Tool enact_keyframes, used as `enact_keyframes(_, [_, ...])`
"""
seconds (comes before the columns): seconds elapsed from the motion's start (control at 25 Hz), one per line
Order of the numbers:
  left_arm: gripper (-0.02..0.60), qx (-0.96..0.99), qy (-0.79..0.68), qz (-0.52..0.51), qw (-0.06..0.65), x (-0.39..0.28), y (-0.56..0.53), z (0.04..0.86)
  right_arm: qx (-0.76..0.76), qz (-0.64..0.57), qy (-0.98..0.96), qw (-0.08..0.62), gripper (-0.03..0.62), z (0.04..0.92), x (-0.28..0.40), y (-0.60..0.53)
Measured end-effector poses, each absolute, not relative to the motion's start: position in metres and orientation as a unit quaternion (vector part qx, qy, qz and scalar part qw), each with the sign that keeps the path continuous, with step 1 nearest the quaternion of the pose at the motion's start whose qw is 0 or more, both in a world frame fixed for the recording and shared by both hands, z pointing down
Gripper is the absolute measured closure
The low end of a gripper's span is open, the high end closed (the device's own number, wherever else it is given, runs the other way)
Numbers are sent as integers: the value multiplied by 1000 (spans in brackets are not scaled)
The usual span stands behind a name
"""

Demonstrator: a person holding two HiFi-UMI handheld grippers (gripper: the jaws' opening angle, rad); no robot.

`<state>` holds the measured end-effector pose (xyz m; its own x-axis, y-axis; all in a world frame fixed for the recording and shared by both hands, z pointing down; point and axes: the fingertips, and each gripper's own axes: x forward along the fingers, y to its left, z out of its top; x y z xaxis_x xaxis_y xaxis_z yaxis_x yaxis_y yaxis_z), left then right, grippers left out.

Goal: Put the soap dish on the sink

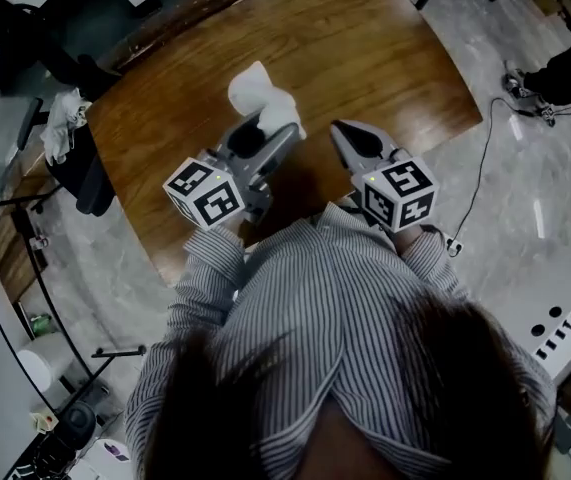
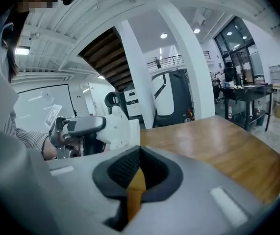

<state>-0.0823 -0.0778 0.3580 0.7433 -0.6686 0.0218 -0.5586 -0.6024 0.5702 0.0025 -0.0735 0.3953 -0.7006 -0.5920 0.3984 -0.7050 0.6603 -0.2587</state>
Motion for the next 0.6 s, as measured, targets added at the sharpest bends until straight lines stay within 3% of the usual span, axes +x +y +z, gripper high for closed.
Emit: enact_keyframes(0.6, [345, 884, -357, -3, 301, -71, -145, 405, 332, 256, -896, 149, 592, 426, 6, -134])
